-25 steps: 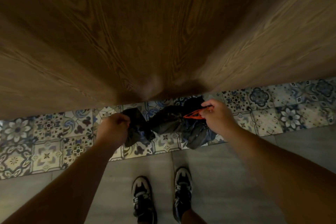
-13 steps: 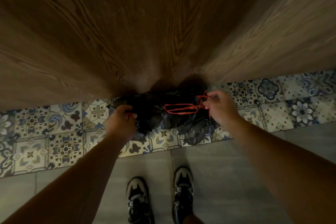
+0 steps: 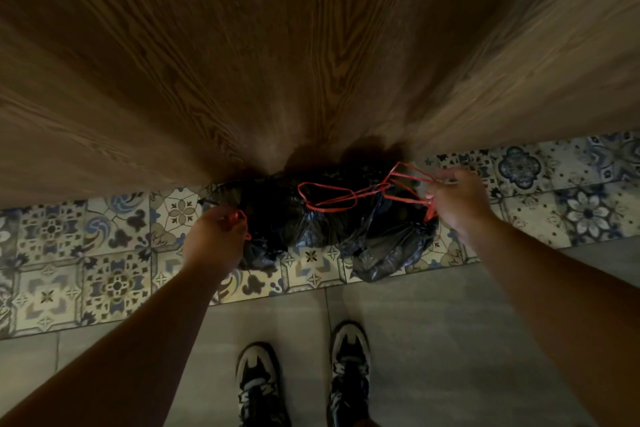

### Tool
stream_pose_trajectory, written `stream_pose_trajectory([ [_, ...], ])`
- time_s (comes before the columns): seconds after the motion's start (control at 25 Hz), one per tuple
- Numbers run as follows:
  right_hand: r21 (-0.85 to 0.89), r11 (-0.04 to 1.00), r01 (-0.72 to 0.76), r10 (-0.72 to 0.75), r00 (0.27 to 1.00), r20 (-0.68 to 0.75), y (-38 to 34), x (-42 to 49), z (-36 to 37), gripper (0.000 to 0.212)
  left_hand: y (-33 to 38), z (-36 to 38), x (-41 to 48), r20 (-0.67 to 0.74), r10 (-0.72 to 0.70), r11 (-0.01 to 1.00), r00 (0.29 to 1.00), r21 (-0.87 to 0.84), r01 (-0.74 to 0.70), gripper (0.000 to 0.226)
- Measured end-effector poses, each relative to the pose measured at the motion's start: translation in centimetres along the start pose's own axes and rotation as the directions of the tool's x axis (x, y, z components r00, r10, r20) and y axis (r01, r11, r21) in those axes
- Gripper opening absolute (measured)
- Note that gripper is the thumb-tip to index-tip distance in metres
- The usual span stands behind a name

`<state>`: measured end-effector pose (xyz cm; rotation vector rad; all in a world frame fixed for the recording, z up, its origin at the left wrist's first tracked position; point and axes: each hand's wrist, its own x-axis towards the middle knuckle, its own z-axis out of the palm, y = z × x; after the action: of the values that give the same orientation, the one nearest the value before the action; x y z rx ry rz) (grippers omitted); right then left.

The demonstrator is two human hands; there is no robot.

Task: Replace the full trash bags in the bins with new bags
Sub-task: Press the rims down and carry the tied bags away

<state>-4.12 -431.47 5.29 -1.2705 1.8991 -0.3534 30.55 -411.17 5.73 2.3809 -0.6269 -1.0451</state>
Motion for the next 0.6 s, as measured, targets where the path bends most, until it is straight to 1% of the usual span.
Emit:
stream_pose_trajectory([
  [0.08, -0.01, 1.0, 0.015, -0.015, 1.0, -0.009, -0.2, -0.4, -0.3, 0.023, 0.5, 0.1, 0.1, 0.027, 0.037, 0.999, 0.999, -0.02, -0.036, 0.01],
  [0.16, -0.056, 0.998, 0.034, -0.035, 0.999, -0.012, -0.3, -1.0, -0.8, 0.023, 1.0, 0.1, 0.1, 0.026, 0.054, 0.998, 0.998, -0.022, -0.053, 0.011],
  [0.24, -0.121, 0.991, 0.062, -0.057, 0.997, 0.044, -0.5, -2.0, -1.1, 0.025, 1.5, -0.2, -0.4, 0.008, 0.059, 0.997, 0.998, 0.045, -0.059, 0.011],
  [0.28, -0.153, 0.985, 0.075, -0.064, 0.995, 0.078, -0.8, -2.6, -1.3, 0.03, 1.7, -0.4, -1.0, 0.005, 0.049, 0.997, 0.999, 0.061, -0.049, 0.016],
  [0.36, -0.198, 0.976, 0.087, -0.066, 0.991, 0.113, -1.6, -3.5, -1.9, 0.038, 1.9, -1.3, -2.3, -0.005, 0.055, 0.998, 0.998, 0.011, -0.055, 0.019],
  [0.4, -0.211, 0.974, 0.086, -0.063, 0.991, 0.115, -2.2, -3.9, -2.5, 0.039, 1.8, -1.9, -3.0, -0.01, 0.064, 0.997, 0.998, -0.042, -0.064, 0.018],
  [0.48, -0.214, 0.973, 0.091, -0.066, 0.99, 0.121, -3.0, -5.2, -3.9, 0.035, 2.2, -3.4, -5.0, -0.014, 0.067, 0.991, 0.998, -0.117, -0.069, 0.025],
  [0.52, -0.192, 0.977, 0.096, -0.072, 0.989, 0.129, -3.6, -6.0, -4.8, 0.031, 2.8, -4.3, -5.8, -0.023, 0.058, 0.988, 0.998, -0.143, -0.06, 0.029],
  [0.56, -0.172, 0.981, 0.094, -0.07, 0.988, 0.14, -4.4, -7.0, -5.7, 0.024, 3.4, -5.1, -6.5, -0.039, 0.061, 0.985, 0.997, -0.161, -0.067, 0.029],
  [0.6, -0.14, 0.985, 0.101, -0.08, 0.986, 0.149, -5.3, -7.9, -6.9, 0.018, 4.2, -6.3, -7.4, -0.044, 0.058, 0.984, 0.997, -0.164, -0.064, 0.023],
])
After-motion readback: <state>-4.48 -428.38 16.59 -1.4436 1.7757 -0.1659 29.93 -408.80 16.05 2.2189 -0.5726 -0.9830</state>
